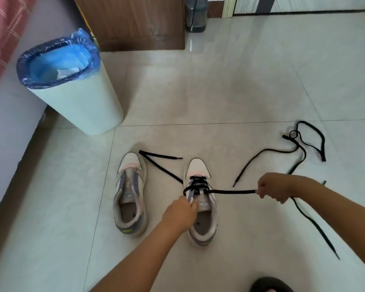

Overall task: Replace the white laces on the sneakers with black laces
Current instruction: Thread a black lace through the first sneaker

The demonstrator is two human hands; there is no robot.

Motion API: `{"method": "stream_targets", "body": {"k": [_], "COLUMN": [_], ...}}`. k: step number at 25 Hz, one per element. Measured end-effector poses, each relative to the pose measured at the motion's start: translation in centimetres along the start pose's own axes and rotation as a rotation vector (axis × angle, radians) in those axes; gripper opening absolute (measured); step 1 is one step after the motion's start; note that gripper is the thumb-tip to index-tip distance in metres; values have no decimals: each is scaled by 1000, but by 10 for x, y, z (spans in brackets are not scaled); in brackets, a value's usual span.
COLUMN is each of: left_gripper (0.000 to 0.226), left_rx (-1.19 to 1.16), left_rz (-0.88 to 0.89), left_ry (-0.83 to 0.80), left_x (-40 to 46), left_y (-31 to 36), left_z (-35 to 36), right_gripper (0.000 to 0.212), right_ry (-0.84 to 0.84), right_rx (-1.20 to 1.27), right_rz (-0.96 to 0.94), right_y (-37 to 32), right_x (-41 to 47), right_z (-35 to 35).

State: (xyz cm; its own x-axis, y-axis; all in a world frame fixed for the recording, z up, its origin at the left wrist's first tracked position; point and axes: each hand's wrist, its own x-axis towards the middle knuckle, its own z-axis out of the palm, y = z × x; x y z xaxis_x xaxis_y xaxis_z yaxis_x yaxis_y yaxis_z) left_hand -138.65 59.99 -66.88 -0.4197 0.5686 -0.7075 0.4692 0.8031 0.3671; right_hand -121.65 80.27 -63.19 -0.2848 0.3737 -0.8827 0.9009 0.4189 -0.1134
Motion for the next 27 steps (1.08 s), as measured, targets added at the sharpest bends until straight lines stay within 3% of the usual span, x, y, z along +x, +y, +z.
{"method": "stream_targets", "body": {"k": [2,4,7,10,13,18,22,27], "left_gripper": [33,26,27,35,25,27,29,39], "left_rx": [36,44,47,68,-52,-115,-531,-151], "left_rz": [51,127,169,183,228,314,263,258], "left_ry": [73,154,205,283,41,-237,-254,-157], "left_x": [0,0,0,15,41,51,45,41], "left_y": [-8,-9,-3,-4,-12,-13,-15,-24], "left_z": [-5,-8,-3,-11,-25,-38,-39,-44], "right_gripper": [42,39,35,32,30,24,23,23], "right_ry": [153,284,299,309,163,99,18,-33], "right_rx": [-115,29,219,310,457,629,859,900], "right_rz": [-51,-209,-373,-352,-368,-411,-424,-411], "right_y": [-18,-45,-82,-90,-88,-80,-72,-61], "right_x": [12,13,15,28,31,35,35,36], "right_z": [25,44,67,67,57,56,58,59]}}
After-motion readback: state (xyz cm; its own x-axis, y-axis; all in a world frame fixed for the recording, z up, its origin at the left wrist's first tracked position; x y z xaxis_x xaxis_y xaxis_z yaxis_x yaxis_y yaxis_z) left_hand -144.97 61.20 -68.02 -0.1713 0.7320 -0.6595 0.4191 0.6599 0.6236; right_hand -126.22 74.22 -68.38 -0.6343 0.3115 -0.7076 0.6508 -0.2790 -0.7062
